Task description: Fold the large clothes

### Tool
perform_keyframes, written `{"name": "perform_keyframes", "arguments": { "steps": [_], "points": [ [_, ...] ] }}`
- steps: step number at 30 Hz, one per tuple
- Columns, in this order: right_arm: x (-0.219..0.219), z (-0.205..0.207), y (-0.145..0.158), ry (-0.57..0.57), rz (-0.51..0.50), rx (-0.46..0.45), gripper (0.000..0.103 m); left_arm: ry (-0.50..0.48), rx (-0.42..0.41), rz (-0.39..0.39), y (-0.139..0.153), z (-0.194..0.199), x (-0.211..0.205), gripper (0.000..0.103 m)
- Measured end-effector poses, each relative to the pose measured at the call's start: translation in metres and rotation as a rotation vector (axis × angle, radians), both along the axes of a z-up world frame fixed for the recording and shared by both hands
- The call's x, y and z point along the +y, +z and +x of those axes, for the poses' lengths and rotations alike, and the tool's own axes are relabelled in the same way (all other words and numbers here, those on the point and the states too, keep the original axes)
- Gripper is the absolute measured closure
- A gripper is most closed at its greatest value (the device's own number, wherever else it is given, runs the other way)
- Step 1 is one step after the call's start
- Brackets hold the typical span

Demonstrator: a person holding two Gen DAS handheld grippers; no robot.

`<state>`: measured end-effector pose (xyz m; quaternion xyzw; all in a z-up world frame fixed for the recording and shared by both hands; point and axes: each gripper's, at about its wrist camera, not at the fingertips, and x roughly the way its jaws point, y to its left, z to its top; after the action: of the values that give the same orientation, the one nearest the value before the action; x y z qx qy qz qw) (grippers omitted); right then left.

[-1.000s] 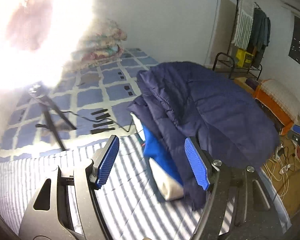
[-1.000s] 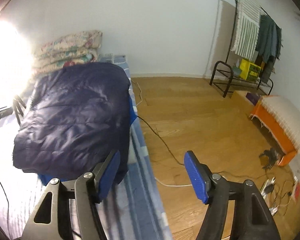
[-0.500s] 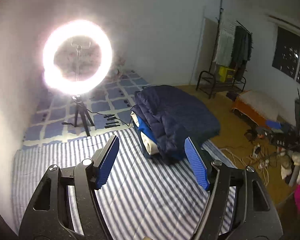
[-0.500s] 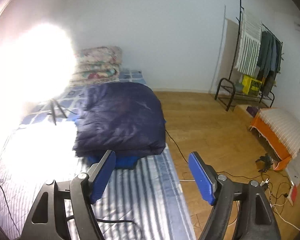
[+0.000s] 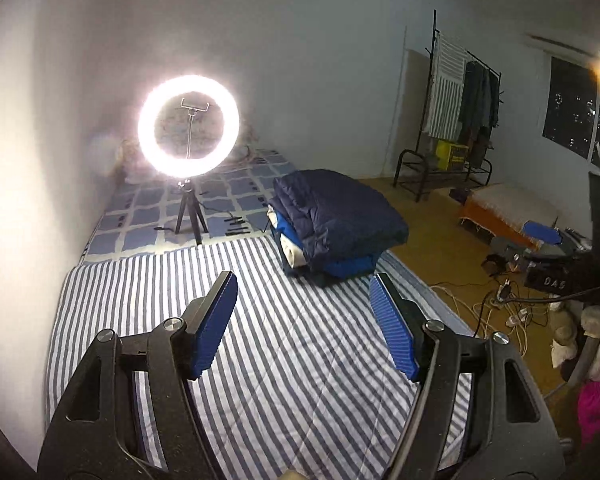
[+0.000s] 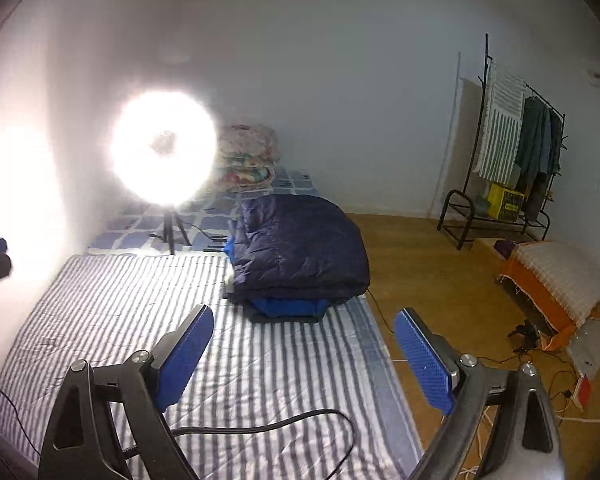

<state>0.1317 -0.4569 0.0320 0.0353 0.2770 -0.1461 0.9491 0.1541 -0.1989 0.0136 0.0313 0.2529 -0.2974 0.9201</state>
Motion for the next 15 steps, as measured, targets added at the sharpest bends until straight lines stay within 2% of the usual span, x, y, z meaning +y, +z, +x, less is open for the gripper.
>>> {"name": "perform_keyframes", "arguments": {
  "steps": [6,10,15],
  "points": [
    [0.017,-0.028,-0.003,-0.011,0.002,-0.057,0.004,0.019,-0.028,-0.008,-0.01,-0.028,0.008,0.031],
    [0.028,-0.034,-0.016,-0.028,-0.019,-0.07,0.003,0.036,-0.05,-0.02,-0.018,-0.039,0.01,0.023],
    [0.029,-0.034,-0.036,-0.035,0.005,-0.073,0.003,0.043,-0.091,-0.019,-0.025,-0.049,0.007,0.019]
  ]
}}
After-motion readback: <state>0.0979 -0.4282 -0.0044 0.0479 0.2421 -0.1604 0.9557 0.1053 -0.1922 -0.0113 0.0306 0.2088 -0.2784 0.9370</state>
